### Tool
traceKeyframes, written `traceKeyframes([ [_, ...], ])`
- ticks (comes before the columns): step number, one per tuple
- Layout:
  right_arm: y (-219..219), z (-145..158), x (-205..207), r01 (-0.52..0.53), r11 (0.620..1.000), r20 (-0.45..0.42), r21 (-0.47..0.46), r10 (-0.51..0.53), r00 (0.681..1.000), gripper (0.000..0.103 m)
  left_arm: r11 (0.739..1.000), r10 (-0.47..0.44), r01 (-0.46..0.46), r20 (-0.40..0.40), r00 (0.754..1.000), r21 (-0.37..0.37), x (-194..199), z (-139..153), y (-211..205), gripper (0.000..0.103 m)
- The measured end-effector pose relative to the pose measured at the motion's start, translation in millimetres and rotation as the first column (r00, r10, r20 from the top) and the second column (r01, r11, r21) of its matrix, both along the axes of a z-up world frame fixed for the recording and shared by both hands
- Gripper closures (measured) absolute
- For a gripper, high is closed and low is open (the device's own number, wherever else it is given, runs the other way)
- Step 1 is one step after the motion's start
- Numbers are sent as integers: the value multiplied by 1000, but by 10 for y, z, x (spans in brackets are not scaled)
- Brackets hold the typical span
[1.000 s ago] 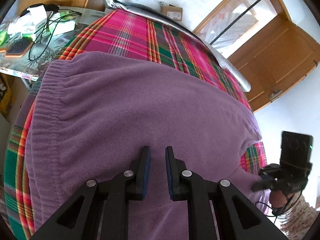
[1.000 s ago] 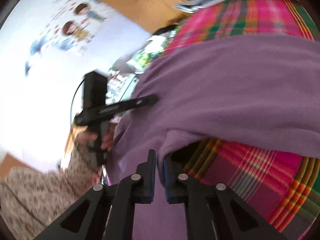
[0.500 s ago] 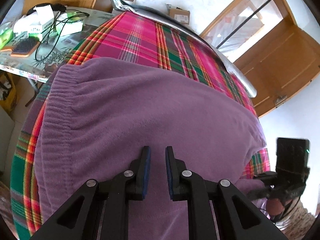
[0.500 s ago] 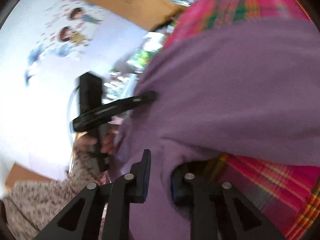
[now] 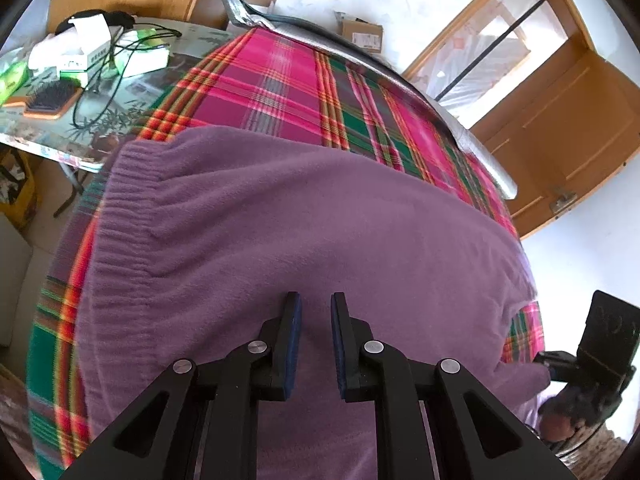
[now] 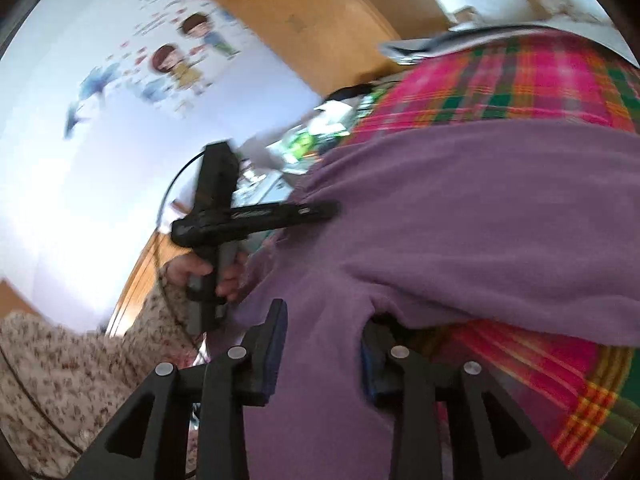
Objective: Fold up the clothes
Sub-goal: 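Bring both tools to the pants waistband lying on the bed, then close both tools on the purple pants waistband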
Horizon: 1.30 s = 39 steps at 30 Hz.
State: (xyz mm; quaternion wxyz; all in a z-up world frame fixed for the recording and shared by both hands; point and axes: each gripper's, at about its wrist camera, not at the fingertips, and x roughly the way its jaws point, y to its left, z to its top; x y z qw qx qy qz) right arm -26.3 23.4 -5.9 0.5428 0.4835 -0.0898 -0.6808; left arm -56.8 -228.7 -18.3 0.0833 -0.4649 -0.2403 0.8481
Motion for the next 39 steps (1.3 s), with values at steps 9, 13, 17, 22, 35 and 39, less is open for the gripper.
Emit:
traceKeyframes([
  [9, 204, 286, -234, 10, 991, -96, 135, 3, 995, 70, 987, 148, -151, -48, 988, -64, 112, 176, -474, 88],
  [13, 31, 424, -369, 28, 984, -167, 173, 1, 986, 69, 975, 222, -223, -37, 974, -24, 184, 189, -723, 88],
  [17, -403, 520, -421, -24, 979, -238, 203, 73, 968, 69, 973, 229, -229, -33, 973, -7, 293, 179, -788, 84],
  [22, -1122, 432, -544, -72, 956, -291, 285, 158, 944, 69, 975, 223, -223, -23, 974, 10, 406, 160, -843, 82],
  [35, -2554, -55, -1025, -68, 868, -341, 491, 264, 902, 63, 984, 135, -136, 16, 991, 111, 433, 15, -842, 80],
  [39, -2700, -212, -1042, -114, 852, -301, 512, 302, 905, 63, 984, 113, -112, -2, 994, 138, 366, 23, -853, 80],
])
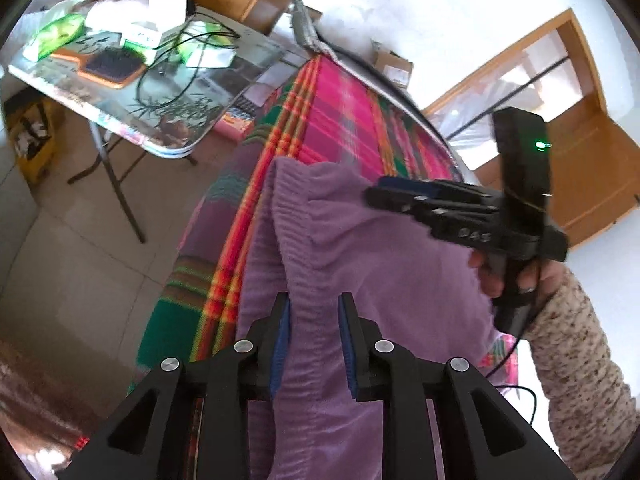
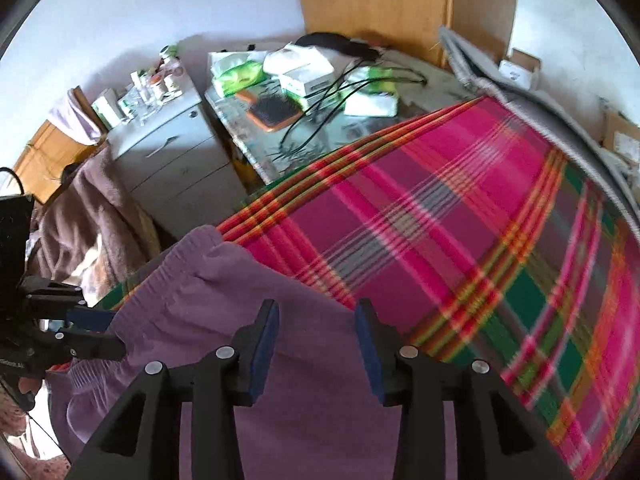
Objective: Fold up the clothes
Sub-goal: 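Close both tools on the purple pants waistband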
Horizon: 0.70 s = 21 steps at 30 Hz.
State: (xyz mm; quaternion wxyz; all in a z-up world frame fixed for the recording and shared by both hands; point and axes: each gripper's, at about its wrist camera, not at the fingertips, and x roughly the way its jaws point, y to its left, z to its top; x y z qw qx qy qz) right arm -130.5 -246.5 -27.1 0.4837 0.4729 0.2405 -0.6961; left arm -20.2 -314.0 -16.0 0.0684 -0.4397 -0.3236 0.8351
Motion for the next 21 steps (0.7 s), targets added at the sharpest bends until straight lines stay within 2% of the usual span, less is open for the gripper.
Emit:
traceKeyframes([
  [5, -85, -67, 14, -13, 1000, -30, 21, 14, 999, 64, 999, 11, -11, -4, 1000, 32, -71, -38, -40, 80],
  [6, -83, -58, 29, -17, 1000, -31, 17, 17, 999, 73, 999, 13, -13, -10, 1000, 30, -77, -33, -46, 80],
  [7, -81, -50, 45, -20, 1000, -33, 14, 21, 999, 98, 999, 16, -16, -17, 1000, 28, -83, -28, -53, 82],
  [8, -84, -41, 71, -26, 1000, -51, 16, 26, 998, 101, 1000, 19, -19, -21, 1000, 25, -93, -22, -62, 88],
  [9, -83, -26, 98, -28, 999, -86, 15, 29, 996, 103, 1000, 24, -24, -22, 999, 19, -111, -16, -75, 90],
  [12, -66, 47, 76, 10, 1000, -134, -11, -11, 991, 103, 1000, 23, -23, -42, 999, -20, -167, 49, -68, 90],
  [14, -60, 104, 1, 54, 998, -146, -42, -59, 988, 103, 999, 9, -11, -59, 998, -32, -215, 76, -68, 95],
  [16, -69, 125, -82, 70, 996, -100, -56, -75, 992, 103, 1000, 7, -8, -54, 999, -24, -285, 69, -92, 96],
  [19, -68, 131, -69, 19, 997, 5, -78, -18, 1000, 102, 1000, -7, 9, -59, 998, 28, -322, 35, -113, 96],
  [20, -69, 126, -41, -3, 997, 7, -76, 4, 1000, 100, 999, -14, 16, -56, 998, 33, -322, 23, -99, 96],
  [21, -71, 117, -12, -25, 997, 5, -70, 26, 1000, 89, 999, -21, 23, -45, 999, 29, -339, 4, -81, 94],
])
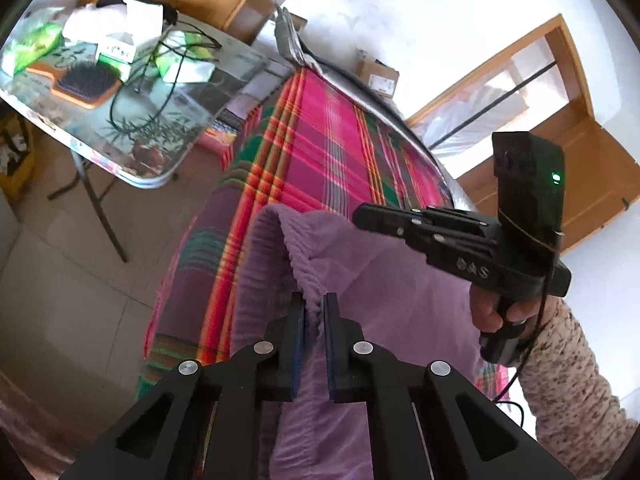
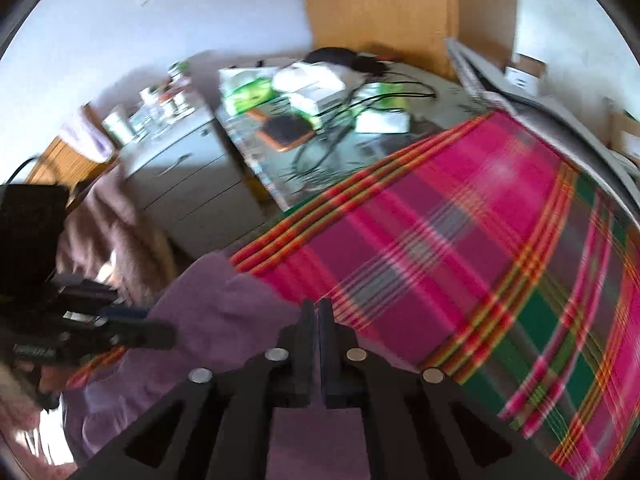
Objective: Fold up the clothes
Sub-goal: 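Close both tools on the purple pants waistband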
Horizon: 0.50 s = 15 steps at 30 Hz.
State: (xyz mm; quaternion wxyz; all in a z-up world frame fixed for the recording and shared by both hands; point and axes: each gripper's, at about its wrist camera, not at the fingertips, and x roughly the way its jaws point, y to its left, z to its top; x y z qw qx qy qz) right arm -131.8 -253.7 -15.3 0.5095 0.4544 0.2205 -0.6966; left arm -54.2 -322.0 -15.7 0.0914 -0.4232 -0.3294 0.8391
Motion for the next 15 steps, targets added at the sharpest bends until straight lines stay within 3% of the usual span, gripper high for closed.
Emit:
traceKeyframes([
  [1, -19, -35, 34, -13, 1000, -42, 28, 14, 999, 75, 1000, -7, 7, 14, 1000, -9, -25, -16, 24, 87],
  [2, -38, -76, 50, -12, 999, -67, 52, 16, 998, 69, 1000, -9, 10, 27, 1000, -16, -52, -26, 45, 83],
  [4, -50, -182, 52, -7, 996, -62, 94, 12, 998, 66, 1000, 2, -2, 51, 999, 6, -109, -66, 39, 83],
  [7, -9, -195, 65, -29, 997, -27, 65, 31, 999, 65, 998, 3, -6, 35, 999, 70, -139, -101, -20, 86],
  [8, -5, -195, 73, -36, 997, -25, 62, 38, 999, 67, 998, 8, -10, 35, 999, 58, -144, -97, -30, 99],
  [10, -12, -204, 108, -56, 996, -34, 70, 58, 998, 101, 999, 14, -15, 24, 1000, 43, -153, -73, -45, 97],
  [15, -26, -136, 133, -9, 999, -142, 51, 17, 990, 103, 999, 32, -32, -8, 999, -7, -208, 0, -92, 97],
])
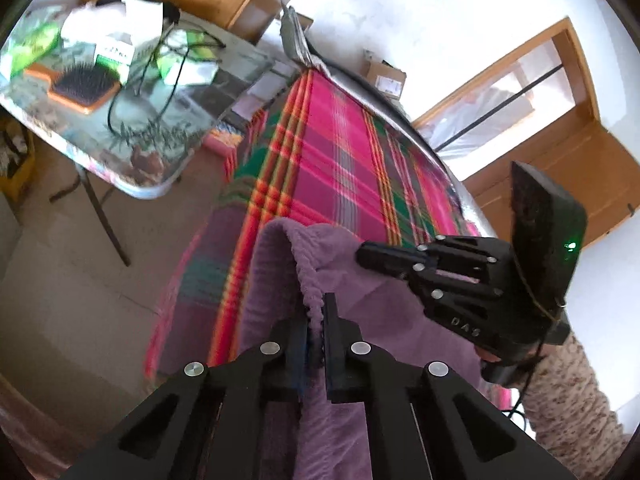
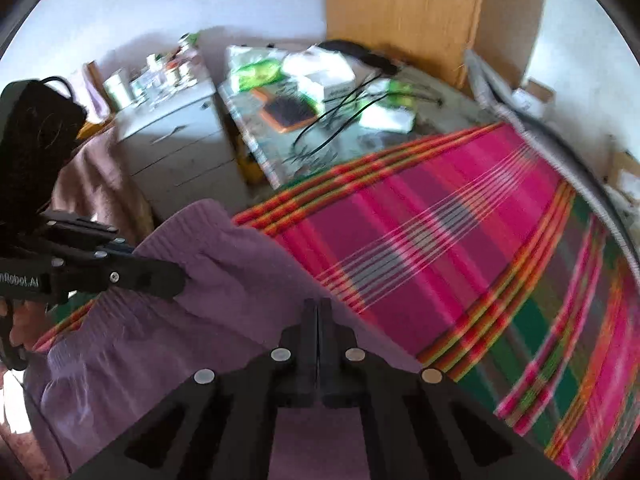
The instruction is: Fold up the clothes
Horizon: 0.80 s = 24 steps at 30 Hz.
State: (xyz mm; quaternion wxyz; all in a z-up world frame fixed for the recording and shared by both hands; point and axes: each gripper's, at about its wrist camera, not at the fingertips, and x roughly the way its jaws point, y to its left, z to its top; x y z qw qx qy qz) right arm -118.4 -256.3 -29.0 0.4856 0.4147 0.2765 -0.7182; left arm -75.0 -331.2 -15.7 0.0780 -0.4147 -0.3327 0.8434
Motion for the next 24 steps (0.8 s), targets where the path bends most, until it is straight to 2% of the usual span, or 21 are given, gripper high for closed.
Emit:
traceKeyframes([
  [1, 4, 32, -40, 31, 999, -18, -15, -31, 999, 103, 1000, 2, -2, -3, 1000, 8, -14, 2, -22, 97],
  [7, 32, 32, -253, 129, 991, 12, -39, -129, 992, 103, 1000, 6, -6, 32, 999, -10, -126, -135, -117, 97],
  [9, 77, 19, -290, 162, 986, 13, -34, -161, 987, 103, 999, 18, -18, 29, 999, 30, -118, -193, -159, 97],
  [12, 223, 106, -349, 224, 972, 65, -69, -220, 973, 102, 1000, 15, -16, 26, 1000, 23, -102, -185, -138, 96],
  [15, 421, 302, -354, 265, 958, 117, -112, -252, 961, 102, 1000, 10, -10, 34, 999, 12, -39, -135, -119, 93],
  [17, 601, 485, -309, 283, 947, 117, -148, -268, 956, 102, 1000, 9, -9, 26, 1000, 10, 37, -77, -131, 85],
  [24, 1416, 1150, 17, 343, 914, 63, -217, -337, 939, 98, 1000, 24, -24, -10, 1000, -3, 482, 258, -119, 85],
])
